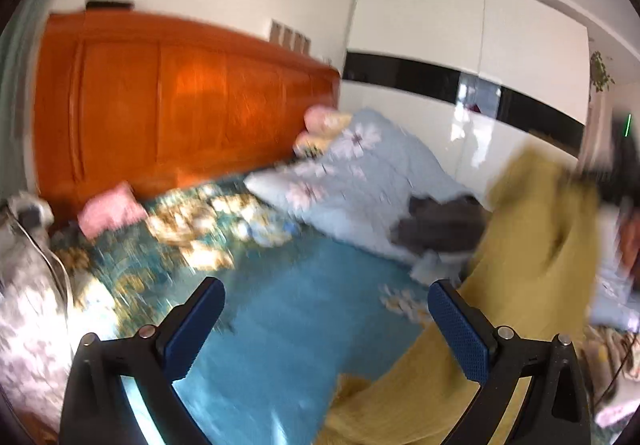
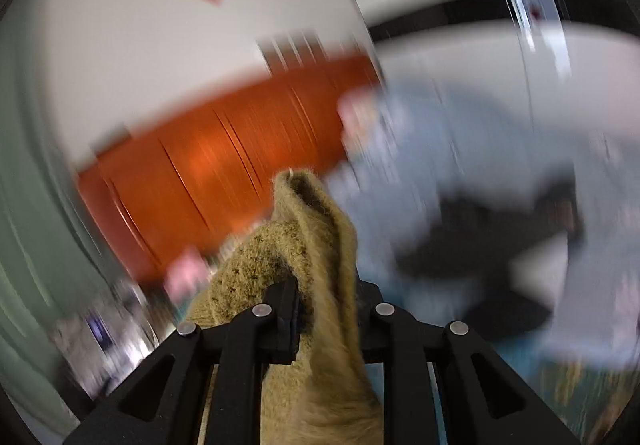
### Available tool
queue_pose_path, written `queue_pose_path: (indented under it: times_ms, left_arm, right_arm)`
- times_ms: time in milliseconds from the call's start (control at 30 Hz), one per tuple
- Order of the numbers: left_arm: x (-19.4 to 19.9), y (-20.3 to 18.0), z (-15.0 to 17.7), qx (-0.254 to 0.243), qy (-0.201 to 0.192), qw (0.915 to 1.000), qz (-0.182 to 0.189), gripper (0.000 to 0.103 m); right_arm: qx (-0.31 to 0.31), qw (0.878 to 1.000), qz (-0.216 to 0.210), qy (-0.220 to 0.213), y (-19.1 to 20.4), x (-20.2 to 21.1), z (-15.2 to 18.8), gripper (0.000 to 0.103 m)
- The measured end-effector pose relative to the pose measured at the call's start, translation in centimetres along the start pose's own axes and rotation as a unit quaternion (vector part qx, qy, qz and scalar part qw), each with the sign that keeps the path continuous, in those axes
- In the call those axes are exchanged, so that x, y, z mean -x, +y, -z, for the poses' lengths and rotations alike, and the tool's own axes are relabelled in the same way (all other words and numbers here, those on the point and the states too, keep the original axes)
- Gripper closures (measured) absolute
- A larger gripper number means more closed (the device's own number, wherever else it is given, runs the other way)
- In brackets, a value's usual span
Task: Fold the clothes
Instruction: 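Lift the yellow sweater off the pile with the right gripper, then grasp the sweater with the left gripper while the right gripper holds it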
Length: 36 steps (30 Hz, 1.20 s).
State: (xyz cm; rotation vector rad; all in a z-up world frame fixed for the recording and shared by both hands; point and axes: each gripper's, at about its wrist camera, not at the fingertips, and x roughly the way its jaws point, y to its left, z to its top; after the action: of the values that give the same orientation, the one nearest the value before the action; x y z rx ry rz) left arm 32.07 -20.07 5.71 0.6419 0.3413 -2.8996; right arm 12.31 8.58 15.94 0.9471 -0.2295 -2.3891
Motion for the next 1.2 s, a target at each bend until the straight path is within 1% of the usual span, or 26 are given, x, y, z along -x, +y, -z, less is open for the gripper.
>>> queue_pose_path:
  times_ms: [67, 100, 167, 233, 300, 367, 400, 467, 567, 633, 700, 767, 833, 867, 900, 1000, 1033, 1067, 1133, 1200]
  left_arm:
    - [-1.3, -1.0, 1.7, -0.001, 0.027, 0.9995, 0.015, 0.0]
    - [-2.2, -1.8, 2.6, -0.005, 0.043, 0.9987, 0.025, 0.0]
    - [-3.9, -3.7, 4.3, -0.017, 0.072, 0.9962, 0.046, 0.0]
    - [-5.5, -5.7, 5.9, -0.031, 0.099, 0.9923, 0.068, 0.0]
    - [-7.0, -8.1, 7.3, -0.043, 0.119, 0.9874, 0.095, 0.0]
    - [-7.8, -10.4, 8.3, -0.053, 0.13, 0.9825, 0.122, 0.0]
    - [-8.3, -11.9, 8.9, -0.062, 0.136, 0.9794, 0.136, 0.0]
    - [-8.7, -14.0, 9.7, -0.079, 0.144, 0.9751, 0.149, 0.0]
    - [-9.6, -16.3, 11.0, -0.108, 0.156, 0.9687, 0.16, 0.0]
    - [-10.6, -16.4, 11.7, -0.111, 0.168, 0.9677, 0.151, 0.0]
    - [-12.1, -15.1, 12.0, -0.082, 0.187, 0.9689, 0.14, 0.0]
    - [-13.1, -14.0, 12.0, -0.052, 0.198, 0.9675, 0.148, 0.0]
    - [-14.0, -13.8, 12.0, -0.047, 0.211, 0.9634, 0.158, 0.001]
    - [-14.3, -13.8, 12.0, -0.049, 0.217, 0.9611, 0.164, 0.001]
    - [-14.3, -14.2, 12.2, -0.062, 0.22, 0.9583, 0.171, 0.001]
    - [-14.6, -15.5, 13.0, -0.084, 0.235, 0.9509, 0.184, 0.007]
    - [-14.5, -15.6, 13.2, -0.084, 0.236, 0.9505, 0.184, 0.009]
    - [-14.4, -15.7, 13.4, -0.083, 0.238, 0.95, 0.184, 0.01]
    - [-14.2, -15.9, 13.4, -0.082, 0.24, 0.9491, 0.186, 0.015]
    - [-13.7, -16.0, 13.1, -0.086, 0.242, 0.9482, 0.188, 0.017]
  right_arm:
    - [-0.032, 0.998, 0.03, 0.052, -3.8, -3.1, 6.2, 0.084]
    - [-0.047, 0.996, 0.042, 0.068, -5.6, -3.7, 8.6, 0.084]
    - [-0.106, 0.988, 0.065, 0.086, -10.2, -4.0, 13.0, 0.084]
    - [-0.16, 0.981, 0.076, 0.08, -13.1, -2.6, 16.2, 0.084]
    - [-0.201, 0.973, 0.084, 0.07, -15.8, -0.9, 18.9, 0.084]
    - [-0.216, 0.97, 0.077, 0.086, -17.3, -0.4, 20.6, 0.084]
    - [-0.209, 0.97, 0.077, 0.095, -17.4, -0.1, 21.2, 0.084]
    - [-0.196, 0.972, 0.071, 0.107, -17.3, 0.5, 22.6, 0.084]
    - [-0.189, 0.973, 0.061, 0.119, -17.0, 0.8, 23.7, 0.084]
    - [-0.189, 0.973, 0.054, 0.121, -17.2, 0.8, 24.0, 0.084]
    - [-0.2, 0.971, 0.052, 0.118, -17.6, 0.7, 24.2, 0.084]
    - [-0.211, 0.97, 0.046, 0.114, -17.6, 0.4, 24.3, 0.084]
    - [-0.211, 0.969, 0.047, 0.116, -17.6, 0.6, 24.8, 0.084]
    - [-0.207, 0.97, 0.049, 0.118, -17.5, 0.8, 24.8, 0.083]
    - [-0.202, 0.971, 0.052, 0.118, -17.4, 0.8, 24.7, 0.083]
    - [-0.194, 0.973, 0.058, 0.113, -17.4, 1.1, 24.3, 0.082]
    - [-0.193, 0.973, 0.058, 0.112, -17.5, 1.2, 24.2, 0.081]
    - [-0.192, 0.973, 0.058, 0.112, -17.5, 1.4, 24.1, 0.079]
    - [-0.187, 0.974, 0.061, 0.11, -17.7, 1.9, 24.0, 0.073]
    - [-0.186, 0.975, 0.062, 0.104, -18.1, 2.4, 23.8, 0.064]
